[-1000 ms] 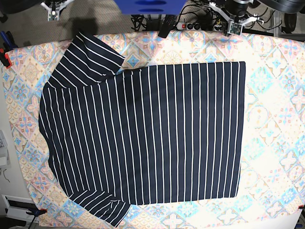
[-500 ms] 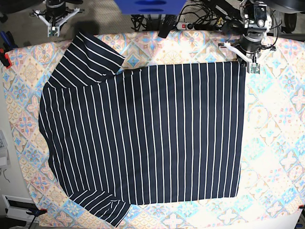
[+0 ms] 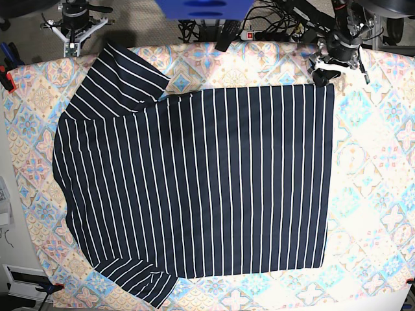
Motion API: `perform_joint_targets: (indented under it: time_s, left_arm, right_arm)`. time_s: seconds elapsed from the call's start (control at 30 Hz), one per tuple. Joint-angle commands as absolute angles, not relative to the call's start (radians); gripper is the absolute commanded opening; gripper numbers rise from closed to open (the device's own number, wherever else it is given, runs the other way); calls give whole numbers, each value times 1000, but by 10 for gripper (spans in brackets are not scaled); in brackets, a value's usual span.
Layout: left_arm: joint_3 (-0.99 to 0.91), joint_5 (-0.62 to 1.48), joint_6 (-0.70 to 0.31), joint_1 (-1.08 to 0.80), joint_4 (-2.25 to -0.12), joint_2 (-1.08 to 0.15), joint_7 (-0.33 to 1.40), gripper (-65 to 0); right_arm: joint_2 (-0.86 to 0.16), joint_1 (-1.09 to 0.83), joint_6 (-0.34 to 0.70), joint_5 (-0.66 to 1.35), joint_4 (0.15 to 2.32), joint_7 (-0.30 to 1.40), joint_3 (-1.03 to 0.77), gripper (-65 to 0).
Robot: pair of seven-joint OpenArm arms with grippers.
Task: Fold the T-shirt properly
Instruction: 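Lower the left gripper onto the striped shirt's hem corner and grasp it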
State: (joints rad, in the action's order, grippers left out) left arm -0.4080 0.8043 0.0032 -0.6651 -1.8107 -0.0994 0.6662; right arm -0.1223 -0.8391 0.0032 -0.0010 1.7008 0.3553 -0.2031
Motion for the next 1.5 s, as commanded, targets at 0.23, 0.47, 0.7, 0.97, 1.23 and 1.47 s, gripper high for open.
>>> perform_joint_targets:
  time_s: [0.23,0.47,0.7,0.97,1.23,1.47]
  left_arm:
    - [-489,943,-2,-593,-1646,-110,656,-364]
    - [-489,947,-2,-545,-1581,-105,656,-364]
    - [-483,947,-2,-478,-1527,-104,656,-364]
    - [-481,949,-4,-427,-1454,-104,693,-461]
    - [-484,952,-5,-430,-1455,-104,753,-650]
    - [-489,1020,-5,-438,-1455,-113,753,-650]
  right_arm:
    - [-131,-849,-1,-4,1713,334,-208,-650]
    - [-131,-849,-1,-4,1713,334,-208,-650]
    - [-130,-849,-1,-4,1713,334,-208,-650]
    - [-130,-849,-1,-4,1713,334,-208,-650]
    - [-130,-849,-1,-4,1713,334,-199,-650]
    - [-128,-849,-1,-4,1764,375,-140,-570]
